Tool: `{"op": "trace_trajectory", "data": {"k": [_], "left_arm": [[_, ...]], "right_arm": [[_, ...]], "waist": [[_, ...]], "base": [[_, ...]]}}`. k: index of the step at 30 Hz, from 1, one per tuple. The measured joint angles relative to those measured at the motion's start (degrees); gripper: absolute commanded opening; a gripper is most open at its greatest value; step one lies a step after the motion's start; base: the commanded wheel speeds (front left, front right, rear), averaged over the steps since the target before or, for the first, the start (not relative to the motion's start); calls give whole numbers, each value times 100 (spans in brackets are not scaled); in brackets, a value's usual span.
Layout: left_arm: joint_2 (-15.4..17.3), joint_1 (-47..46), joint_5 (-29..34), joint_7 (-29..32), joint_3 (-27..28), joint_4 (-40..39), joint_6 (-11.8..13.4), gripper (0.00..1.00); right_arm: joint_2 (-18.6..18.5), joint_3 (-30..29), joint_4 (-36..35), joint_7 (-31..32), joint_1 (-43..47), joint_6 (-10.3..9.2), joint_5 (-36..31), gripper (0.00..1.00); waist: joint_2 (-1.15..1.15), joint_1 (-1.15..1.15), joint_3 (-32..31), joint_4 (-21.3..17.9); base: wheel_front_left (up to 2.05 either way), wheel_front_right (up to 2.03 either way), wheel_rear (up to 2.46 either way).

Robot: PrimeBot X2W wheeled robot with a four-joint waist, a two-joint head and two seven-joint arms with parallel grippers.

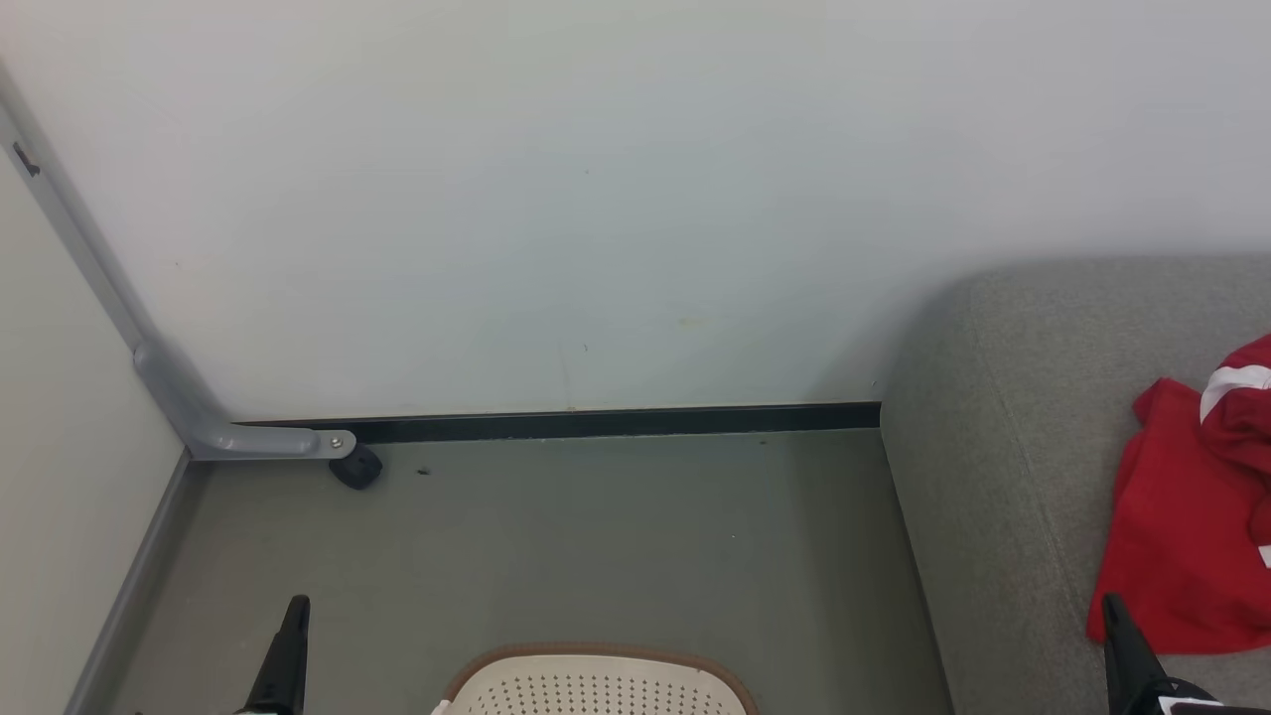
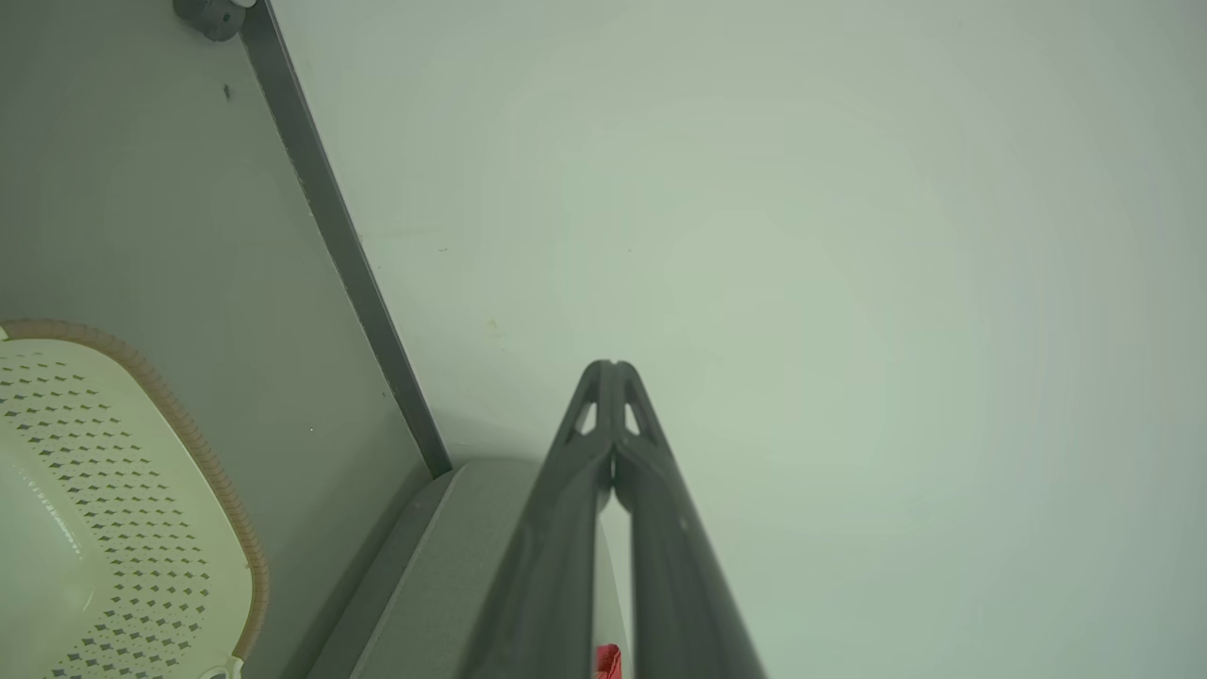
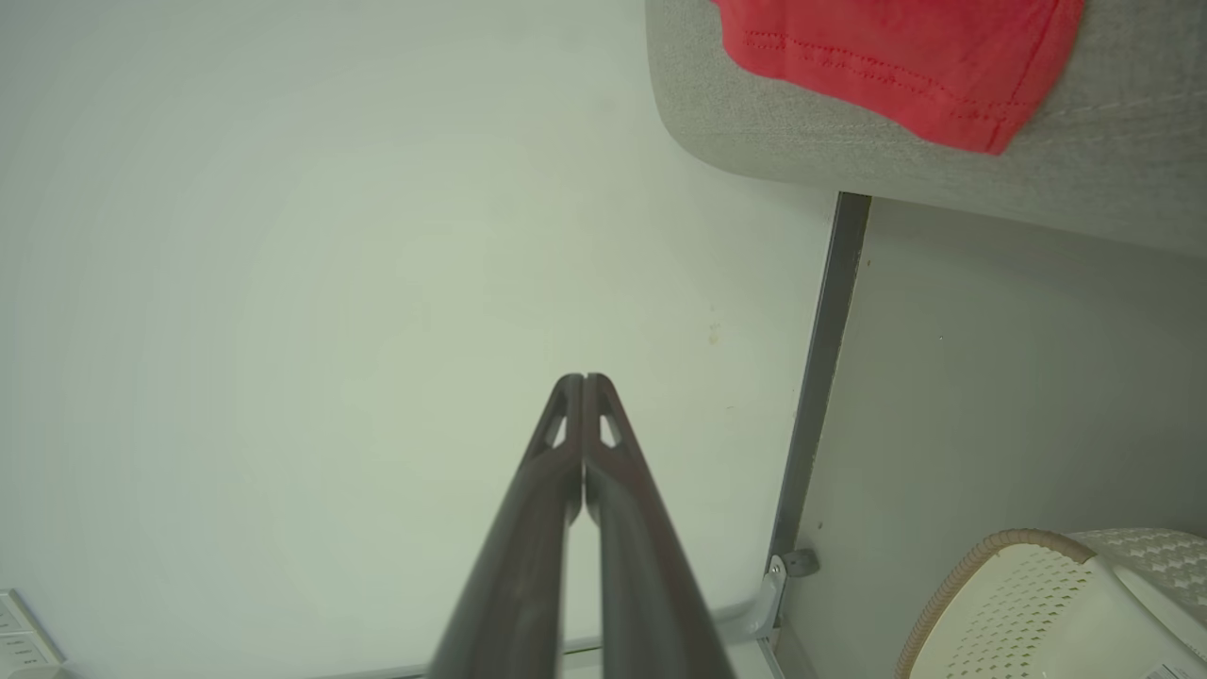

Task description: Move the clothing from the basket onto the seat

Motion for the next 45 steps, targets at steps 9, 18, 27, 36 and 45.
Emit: {"op": "trace_trajectory", "data": {"k": [9, 18, 27, 36, 45], "left_arm": [[-1, 0, 0, 0, 0, 1, 0, 0], [-1, 0, -10, 0, 0, 1, -1, 0], [-2, 0, -91, 0, 0, 2, -1, 0], [-2, 0, -91, 0, 0, 2, -1, 0], [-3, 0, -91, 0, 0, 2, -1, 0]], "right_arm": [[0, 0, 0, 0, 0, 0, 0, 0], [0, 0, 0, 0, 0, 0, 0, 0], [1, 0, 0, 0, 0, 0, 0, 0], [1, 0, 0, 0, 0, 0, 0, 0], [1, 0, 0, 0, 0, 0, 0, 0]], "waist": [[0, 0, 0, 0], [0, 0, 0, 0], [0, 0, 0, 0], [0, 0, 0, 0], [0, 0, 0, 0]], "base": [[0, 0, 0], [0, 0, 0], [0, 0, 0], [0, 0, 0], [0, 0, 0]]}}
